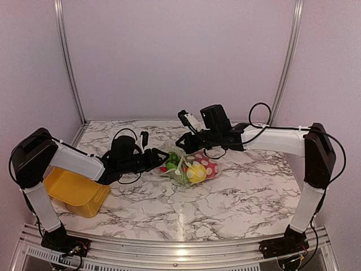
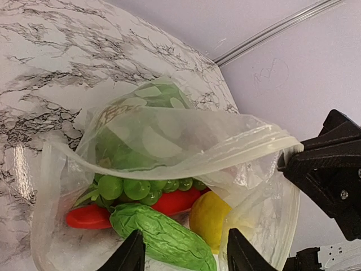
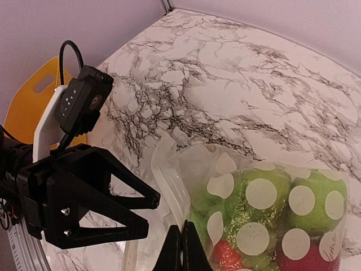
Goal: Open the zip-top bag and remove the fake food
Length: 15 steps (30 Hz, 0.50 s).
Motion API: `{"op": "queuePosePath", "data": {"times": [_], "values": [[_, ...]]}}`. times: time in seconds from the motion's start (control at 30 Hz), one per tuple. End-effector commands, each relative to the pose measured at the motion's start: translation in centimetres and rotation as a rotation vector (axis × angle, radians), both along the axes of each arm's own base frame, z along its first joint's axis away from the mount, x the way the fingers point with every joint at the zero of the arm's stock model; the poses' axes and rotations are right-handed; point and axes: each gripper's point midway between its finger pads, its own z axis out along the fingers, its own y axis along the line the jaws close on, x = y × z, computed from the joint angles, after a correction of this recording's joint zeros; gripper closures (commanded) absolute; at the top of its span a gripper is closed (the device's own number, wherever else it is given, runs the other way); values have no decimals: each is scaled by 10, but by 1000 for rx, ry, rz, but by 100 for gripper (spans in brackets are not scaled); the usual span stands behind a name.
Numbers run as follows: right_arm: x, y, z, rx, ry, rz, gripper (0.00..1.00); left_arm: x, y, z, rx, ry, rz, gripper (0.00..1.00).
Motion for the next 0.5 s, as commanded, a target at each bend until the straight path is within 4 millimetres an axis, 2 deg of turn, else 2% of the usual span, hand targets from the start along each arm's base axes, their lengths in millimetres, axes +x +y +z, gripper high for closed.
{"op": "queuePosePath", "data": {"times": [0.0,0.23,0.33,0.47], "values": [[5,9,22,52,-40,0,100,2,-10,-18,-20,99,12,50],[6,11,22,61,-39,5,100,5,-28,-48,-7,200,-7,50],[6,12,20,62,-33,8,100,7,-28,-63,21,238,16,45],[5,14,16,67,-22,14,100,10,-31,-73,31,261,24,41]]}}
